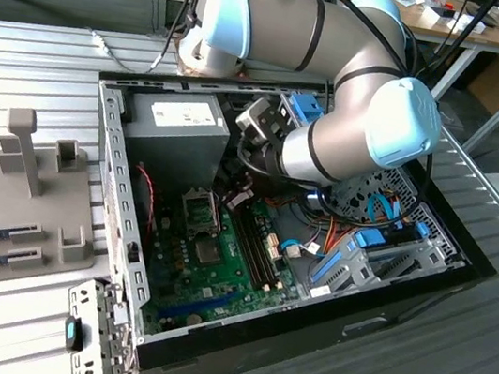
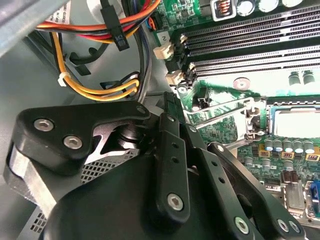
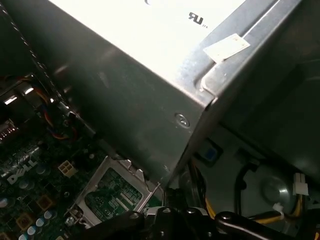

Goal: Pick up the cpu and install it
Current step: 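Close the cpu cover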

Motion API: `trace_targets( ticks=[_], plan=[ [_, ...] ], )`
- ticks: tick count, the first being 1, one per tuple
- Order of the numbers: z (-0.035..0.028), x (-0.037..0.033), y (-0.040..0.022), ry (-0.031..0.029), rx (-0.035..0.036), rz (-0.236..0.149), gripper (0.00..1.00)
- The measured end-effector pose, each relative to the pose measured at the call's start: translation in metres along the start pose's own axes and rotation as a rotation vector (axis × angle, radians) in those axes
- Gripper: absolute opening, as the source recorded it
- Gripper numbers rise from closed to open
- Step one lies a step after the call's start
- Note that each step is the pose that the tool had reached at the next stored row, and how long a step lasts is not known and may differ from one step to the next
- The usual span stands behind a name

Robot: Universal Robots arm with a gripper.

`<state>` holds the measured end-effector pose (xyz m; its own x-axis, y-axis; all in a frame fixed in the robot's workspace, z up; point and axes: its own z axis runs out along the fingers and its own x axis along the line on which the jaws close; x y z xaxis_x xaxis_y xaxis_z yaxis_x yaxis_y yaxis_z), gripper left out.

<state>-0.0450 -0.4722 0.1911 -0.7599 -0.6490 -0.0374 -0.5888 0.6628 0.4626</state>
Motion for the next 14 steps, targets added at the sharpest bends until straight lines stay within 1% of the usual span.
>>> trace_targets(
  ticks=[3,10,14],
  plan=[
    [-0.0008,0.0005,-0.0004,0.0003,0.0,-0.001,0.11],
    [-0.005,0.0005,0.0017,-0.0001,-0.0007,-0.001,0.11],
    [-0.0056,0.0011,0.0013,-0.0019,-0.0045,-0.004,0.11]
  ],
)
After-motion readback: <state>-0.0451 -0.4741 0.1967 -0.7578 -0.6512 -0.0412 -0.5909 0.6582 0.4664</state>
